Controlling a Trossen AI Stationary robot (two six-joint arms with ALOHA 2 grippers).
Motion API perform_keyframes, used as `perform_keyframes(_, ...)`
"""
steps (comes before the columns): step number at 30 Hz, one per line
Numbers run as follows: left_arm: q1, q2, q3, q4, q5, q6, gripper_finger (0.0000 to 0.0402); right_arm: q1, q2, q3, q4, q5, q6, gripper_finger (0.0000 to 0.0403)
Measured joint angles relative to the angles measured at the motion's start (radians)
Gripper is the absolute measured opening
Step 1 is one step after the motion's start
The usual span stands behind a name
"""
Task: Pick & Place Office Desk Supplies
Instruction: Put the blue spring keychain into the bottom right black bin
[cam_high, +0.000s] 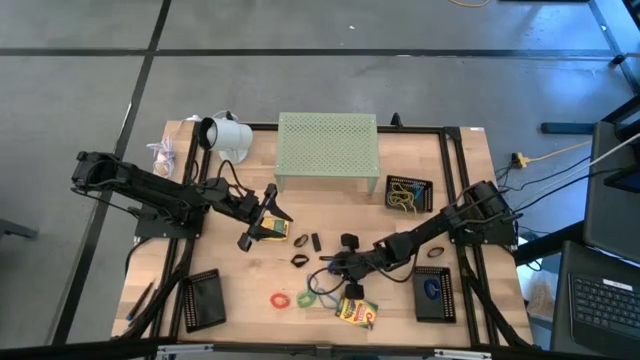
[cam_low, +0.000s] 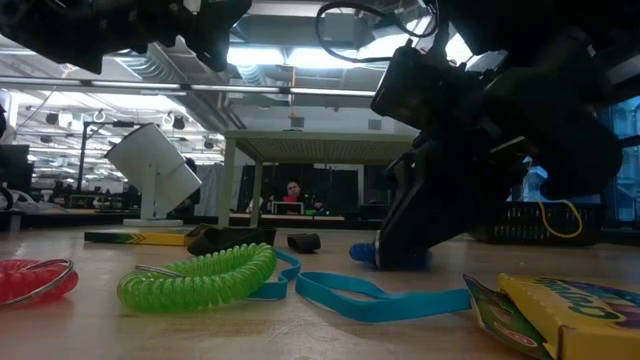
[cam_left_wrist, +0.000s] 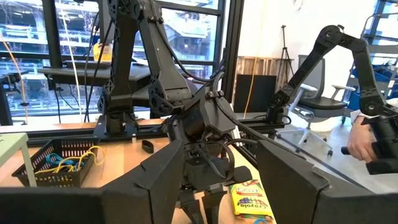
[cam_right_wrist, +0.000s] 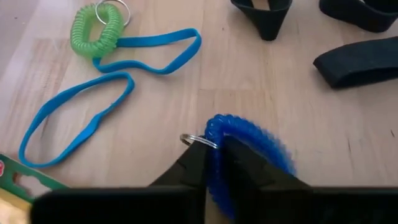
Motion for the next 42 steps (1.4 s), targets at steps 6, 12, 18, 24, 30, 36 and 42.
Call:
perform_keyframes(6,0.0,0.0,0.0,0.0,0.0,0.0,0.0198,0.0,-0.011,-0.004,0.038,-0.011,0.009,0.0017)
perform_keyframes(12,0.0,0.0,0.0,0.0,0.0,0.0,0.0198,0.002,-0.111,-0.005,0.049,0.156,0.006,0.005)
perform_keyframes(18,0.0,0.0,0.0,-0.001,0.0,0.0,0.0198,0.001,-0.221,-0.004,0.102,0.458,-0.024,0.0024)
perform_keyframes(24,0.0,0.0,0.0,0.0,0.0,0.0,0.0198,0.001,-0.278,-0.003,0.305,0.709,-0.139,0.0017)
perform_keyframes(30,0.0,0.0,0.0,0.0,0.0,0.0,0.0198,0.001,-0.28,-0.002,0.605,0.748,-0.327,0.0024)
perform_keyframes(36,0.0,0.0,0.0,0.0,0.0,0.0,0.0198,0.001,-0.28,-0.002,0.735,0.601,-0.368,0.0022)
perform_keyframes(42,0.0,0.0,0.0,0.0,-0.025,0.0,0.0198,0.001,-0.28,-0.002,0.768,0.467,-0.368,0.0022)
